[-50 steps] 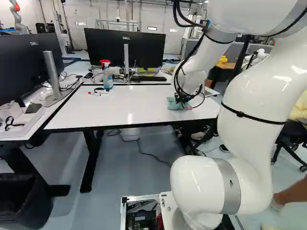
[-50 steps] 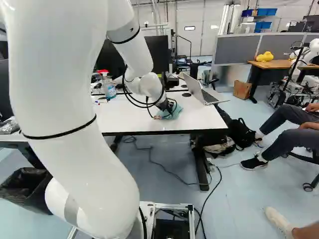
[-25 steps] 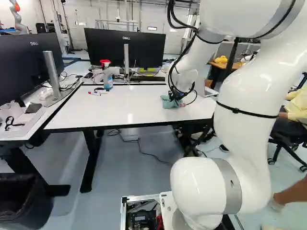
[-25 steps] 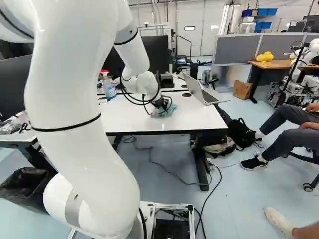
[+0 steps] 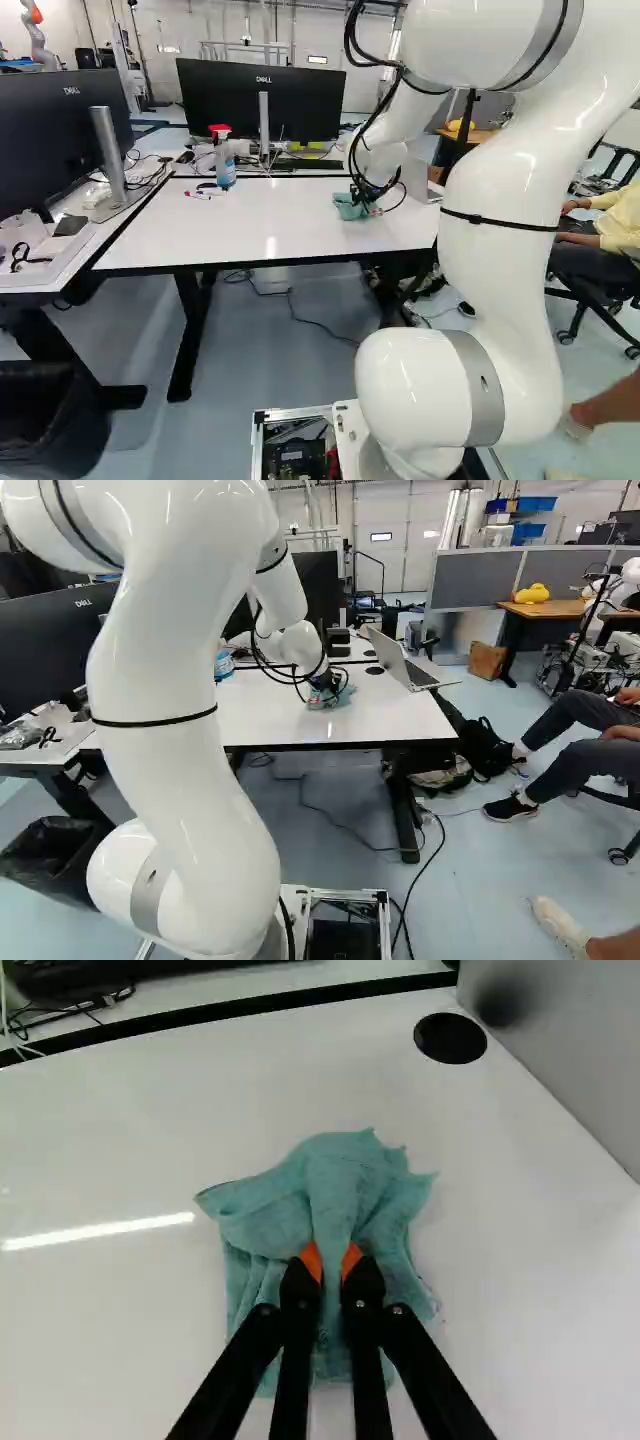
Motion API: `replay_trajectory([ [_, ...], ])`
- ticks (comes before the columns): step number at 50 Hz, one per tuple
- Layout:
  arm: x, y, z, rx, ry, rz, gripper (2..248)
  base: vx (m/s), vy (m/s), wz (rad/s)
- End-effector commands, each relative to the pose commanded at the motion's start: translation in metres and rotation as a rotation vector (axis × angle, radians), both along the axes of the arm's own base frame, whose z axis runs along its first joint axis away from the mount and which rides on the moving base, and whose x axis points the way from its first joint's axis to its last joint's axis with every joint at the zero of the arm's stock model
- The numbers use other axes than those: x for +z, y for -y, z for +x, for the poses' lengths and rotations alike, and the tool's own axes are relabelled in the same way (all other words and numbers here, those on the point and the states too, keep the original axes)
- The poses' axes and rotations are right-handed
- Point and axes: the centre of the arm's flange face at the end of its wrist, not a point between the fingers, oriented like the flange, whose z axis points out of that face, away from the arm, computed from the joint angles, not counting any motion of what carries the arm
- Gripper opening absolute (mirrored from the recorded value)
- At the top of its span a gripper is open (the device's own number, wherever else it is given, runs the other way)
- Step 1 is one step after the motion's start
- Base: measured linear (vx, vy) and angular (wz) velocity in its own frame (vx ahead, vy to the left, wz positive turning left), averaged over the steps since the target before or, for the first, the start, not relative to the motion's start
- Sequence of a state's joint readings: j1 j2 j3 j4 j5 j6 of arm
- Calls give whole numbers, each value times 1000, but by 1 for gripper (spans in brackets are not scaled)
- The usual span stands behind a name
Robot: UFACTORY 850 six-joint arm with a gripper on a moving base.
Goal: Clean the table with the green towel
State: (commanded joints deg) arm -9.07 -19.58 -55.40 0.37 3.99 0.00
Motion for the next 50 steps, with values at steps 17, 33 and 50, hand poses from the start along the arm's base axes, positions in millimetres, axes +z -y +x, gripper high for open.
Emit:
replay_trajectory([
  [17, 0, 29, 0, -50, 3, -1, 40, 0, 0, 0],
  [33, 0, 52, -15, -97, -2, 0, 40, 0, 0, 0],
  [50, 1, 65, -45, -134, -14, 3, 40, 0, 0, 0],
])
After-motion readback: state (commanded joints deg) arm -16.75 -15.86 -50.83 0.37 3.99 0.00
